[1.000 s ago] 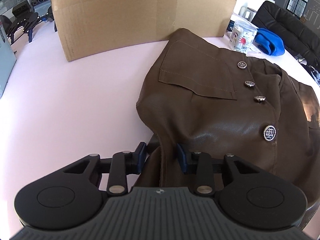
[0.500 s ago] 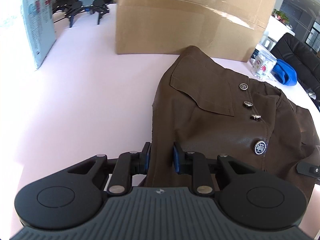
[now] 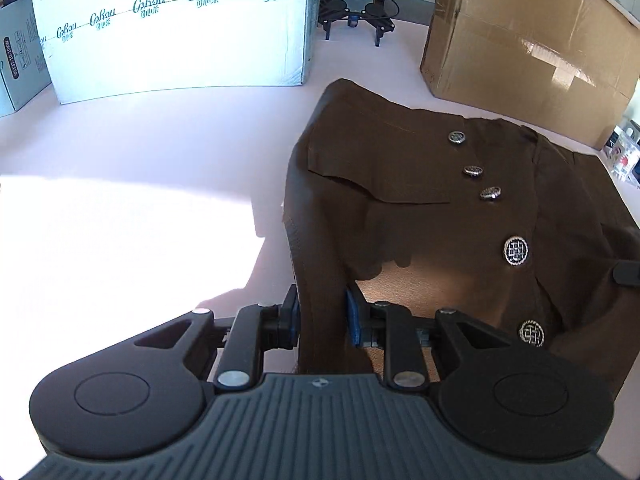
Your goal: Fold clothes
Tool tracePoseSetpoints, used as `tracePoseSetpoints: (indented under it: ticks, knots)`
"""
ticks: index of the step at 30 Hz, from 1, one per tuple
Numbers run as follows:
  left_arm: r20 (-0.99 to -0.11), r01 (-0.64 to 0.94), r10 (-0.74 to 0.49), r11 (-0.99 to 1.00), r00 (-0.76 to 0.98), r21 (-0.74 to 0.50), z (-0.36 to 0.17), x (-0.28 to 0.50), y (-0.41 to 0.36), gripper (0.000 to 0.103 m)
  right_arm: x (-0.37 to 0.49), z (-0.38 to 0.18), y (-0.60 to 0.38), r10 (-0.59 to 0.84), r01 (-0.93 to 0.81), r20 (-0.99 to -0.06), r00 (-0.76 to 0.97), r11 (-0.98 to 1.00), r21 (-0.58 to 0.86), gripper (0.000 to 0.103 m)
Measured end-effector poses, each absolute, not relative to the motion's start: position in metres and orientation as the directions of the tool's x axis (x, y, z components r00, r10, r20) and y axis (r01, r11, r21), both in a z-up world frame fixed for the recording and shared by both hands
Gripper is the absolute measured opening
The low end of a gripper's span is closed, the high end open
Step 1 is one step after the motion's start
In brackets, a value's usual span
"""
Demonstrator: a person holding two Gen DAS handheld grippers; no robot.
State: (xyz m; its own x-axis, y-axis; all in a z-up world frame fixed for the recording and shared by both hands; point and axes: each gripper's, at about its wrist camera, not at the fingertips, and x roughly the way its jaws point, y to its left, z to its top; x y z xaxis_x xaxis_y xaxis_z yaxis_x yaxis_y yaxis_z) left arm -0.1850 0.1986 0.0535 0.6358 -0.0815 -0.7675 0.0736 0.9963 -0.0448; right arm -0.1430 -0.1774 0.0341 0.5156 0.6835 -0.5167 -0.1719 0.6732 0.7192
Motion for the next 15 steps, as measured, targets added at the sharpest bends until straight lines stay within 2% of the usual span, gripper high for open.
tracePoseSetpoints:
  ticks: [3,7,9,15]
  knots:
    - [-0.757,0.150,-0.106,0.989,0.645,-0.010,0.062,-0.195,0.180,0.020,-0.142,0.037,-0.212,0.648,-0.113,-0.489,0.584,0.661,0.741,0.002]
    - [-0.718,0.295,-0.229,0.955,0.657,-0.035,0.082,-0.203,0.146,0.020,-0.149,0.042,-0.267,0.542,-0.014,-0.474,0.694,0.669,0.744,0.002]
    - [-0.698,0.341,-0.252,0.940,0.670,-0.012,0.087,-0.202,0.127,0.020,-0.157,0.045,-0.294,0.490,0.028,-0.468,0.736,0.669,0.743,0.002]
    - [-0.697,0.338,-0.252,0.941,0.671,-0.016,0.077,-0.169,0.101,0.020,-0.174,0.041,-0.347,0.380,0.122,-0.475,0.794,0.666,0.736,0.003]
